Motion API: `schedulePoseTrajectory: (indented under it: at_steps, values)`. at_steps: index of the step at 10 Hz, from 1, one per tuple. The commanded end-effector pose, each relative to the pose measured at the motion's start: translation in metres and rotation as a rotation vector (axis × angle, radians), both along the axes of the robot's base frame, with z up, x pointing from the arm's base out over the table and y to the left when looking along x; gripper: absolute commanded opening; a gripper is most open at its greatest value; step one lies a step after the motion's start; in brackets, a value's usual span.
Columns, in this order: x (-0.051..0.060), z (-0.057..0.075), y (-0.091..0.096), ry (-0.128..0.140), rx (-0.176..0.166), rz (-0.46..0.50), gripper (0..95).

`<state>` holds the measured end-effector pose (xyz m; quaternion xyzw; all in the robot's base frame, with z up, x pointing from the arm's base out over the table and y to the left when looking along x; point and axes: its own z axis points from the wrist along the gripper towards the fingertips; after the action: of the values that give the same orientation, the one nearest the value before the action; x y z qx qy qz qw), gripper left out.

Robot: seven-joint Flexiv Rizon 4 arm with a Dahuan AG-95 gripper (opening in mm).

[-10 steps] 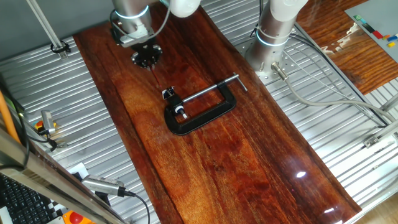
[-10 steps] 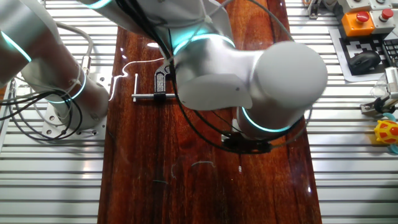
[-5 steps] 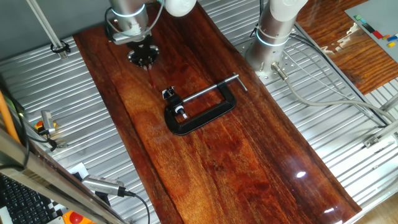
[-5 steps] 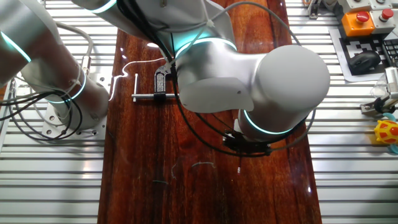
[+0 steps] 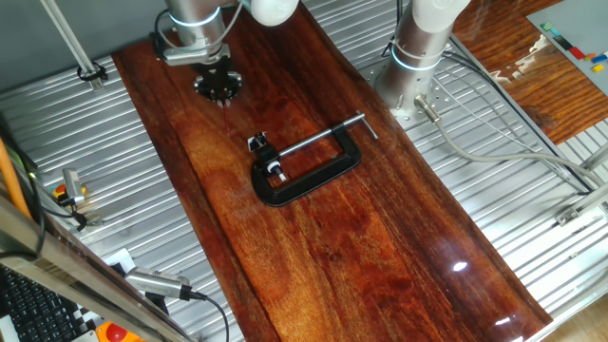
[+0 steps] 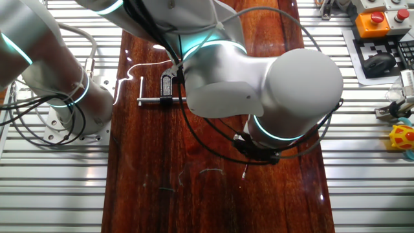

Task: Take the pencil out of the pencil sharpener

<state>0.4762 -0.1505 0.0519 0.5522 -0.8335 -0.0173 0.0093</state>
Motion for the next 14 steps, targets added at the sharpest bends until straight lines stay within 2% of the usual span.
schedulePoseTrajectory:
  at_steps: [1, 4, 6, 8, 11, 14]
  values:
    - [0.007, -0.012, 0.015, 0.001, -0.008, -0.132, 0.0]
    - [0.016, -0.023, 0.019, 0.006, -0.009, -0.15, 0.0]
    - [0.016, -0.021, 0.02, 0.006, -0.017, -0.158, 0.0]
    - [0.016, -0.021, 0.02, 0.006, -0.042, -0.211, 0.0]
    - [0.016, -0.022, 0.021, 0.01, -0.037, -0.232, 0.0]
    - [0.017, -0.026, 0.03, 0.011, -0.037, -0.252, 0.0]
